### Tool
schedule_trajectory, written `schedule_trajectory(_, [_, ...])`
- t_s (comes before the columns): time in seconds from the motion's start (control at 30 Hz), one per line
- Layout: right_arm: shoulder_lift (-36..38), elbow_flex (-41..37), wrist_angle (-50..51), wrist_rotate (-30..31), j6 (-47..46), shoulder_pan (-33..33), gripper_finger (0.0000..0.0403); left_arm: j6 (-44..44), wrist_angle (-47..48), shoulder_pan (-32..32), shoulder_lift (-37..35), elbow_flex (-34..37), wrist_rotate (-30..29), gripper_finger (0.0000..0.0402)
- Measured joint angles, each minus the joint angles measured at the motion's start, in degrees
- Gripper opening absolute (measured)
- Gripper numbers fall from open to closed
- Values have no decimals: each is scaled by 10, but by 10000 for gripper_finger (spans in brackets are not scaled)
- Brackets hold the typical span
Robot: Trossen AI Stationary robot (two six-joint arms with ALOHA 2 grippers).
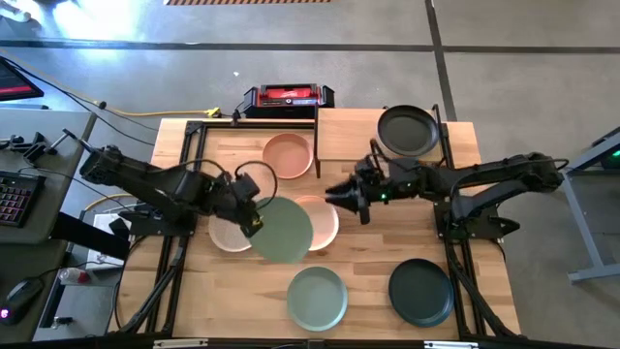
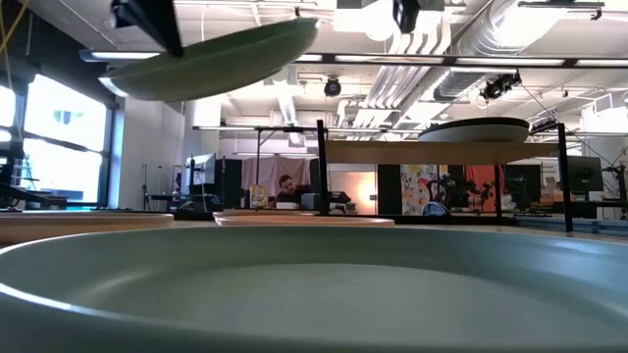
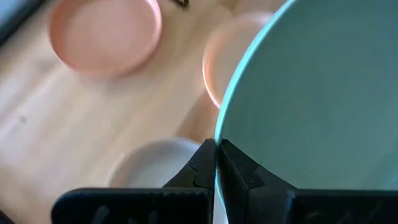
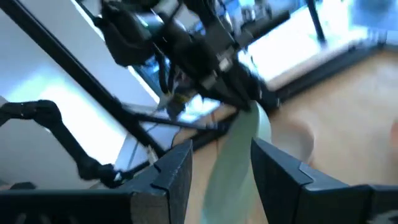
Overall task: Place and stack plates onto a shelf
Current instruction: Stack the light green plate on top of the black plate on the shelf
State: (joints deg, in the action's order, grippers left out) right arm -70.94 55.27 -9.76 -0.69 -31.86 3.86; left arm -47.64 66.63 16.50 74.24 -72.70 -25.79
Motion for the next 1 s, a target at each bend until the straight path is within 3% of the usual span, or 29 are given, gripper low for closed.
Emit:
schedule_trajectory(0.13, [0,59,32,22,65,-16,145,51,1,-32,0,-28,-27,0])
schedule_trajectory(0.27, [0,123,134,72,98,-34,145,91,4,-69,0,-50,-49,0])
schedule_trajectory(0.63, [-31,243,378,227,56,-51,145,174,6,-151,0,-88,-117,0])
schedule_trajectory(1.0, [-128,272,416,229,-12,-46,145,179,5,-183,0,-89,-154,0])
